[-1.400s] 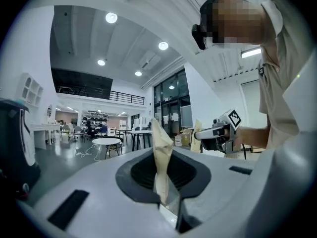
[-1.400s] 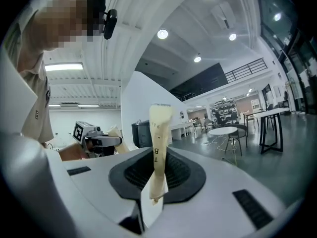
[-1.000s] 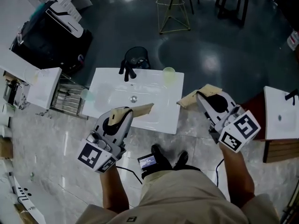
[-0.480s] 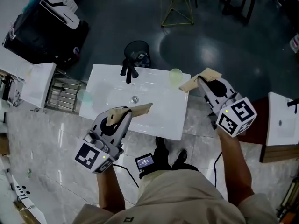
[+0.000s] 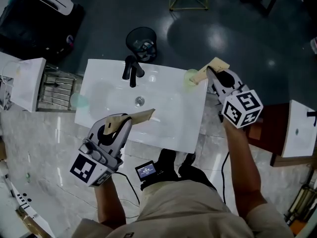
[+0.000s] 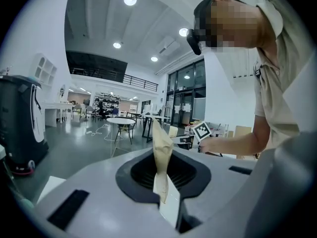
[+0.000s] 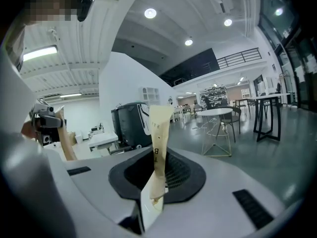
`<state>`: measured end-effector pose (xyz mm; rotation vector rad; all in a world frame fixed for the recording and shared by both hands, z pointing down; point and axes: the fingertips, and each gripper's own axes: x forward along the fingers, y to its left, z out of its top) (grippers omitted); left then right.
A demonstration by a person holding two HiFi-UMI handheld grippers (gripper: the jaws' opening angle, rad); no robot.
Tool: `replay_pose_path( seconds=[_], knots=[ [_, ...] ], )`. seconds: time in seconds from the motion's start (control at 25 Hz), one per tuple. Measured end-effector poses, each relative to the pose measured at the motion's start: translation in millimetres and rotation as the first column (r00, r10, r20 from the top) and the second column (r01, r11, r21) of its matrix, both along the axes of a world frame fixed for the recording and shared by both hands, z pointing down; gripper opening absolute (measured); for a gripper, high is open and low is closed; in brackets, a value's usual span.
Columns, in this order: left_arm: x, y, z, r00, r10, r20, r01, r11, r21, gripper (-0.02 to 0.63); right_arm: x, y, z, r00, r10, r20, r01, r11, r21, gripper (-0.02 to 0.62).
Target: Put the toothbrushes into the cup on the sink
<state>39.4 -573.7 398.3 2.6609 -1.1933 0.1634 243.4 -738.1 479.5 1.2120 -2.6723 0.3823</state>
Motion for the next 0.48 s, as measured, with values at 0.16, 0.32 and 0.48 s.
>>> replay_pose_path(
  seconds=[0.16, 0.32, 0.48],
  knots=[
    [-13, -24, 22, 1.000, -0.003, -0.017, 0.002, 0.999, -0.033, 0.040, -10, -27, 39, 0.999, 0.012, -0.032, -0.013, 0.999, -0.043, 0.041],
    [-24, -43, 42, 1.000, -0.002, -0.027, 0.001, 0.998, -0.066, 0.040, -18, -44, 78, 0.998, 0.007, -0.059, -0.013, 0.994, -0.105, 0.042],
    [-28, -57, 60, 0.999, 0.000, -0.035, -0.003, 0.995, -0.100, 0.040, -23, -52, 111, 0.997, -0.006, -0.083, -0.009, 0.985, -0.173, 0.043]
  ],
)
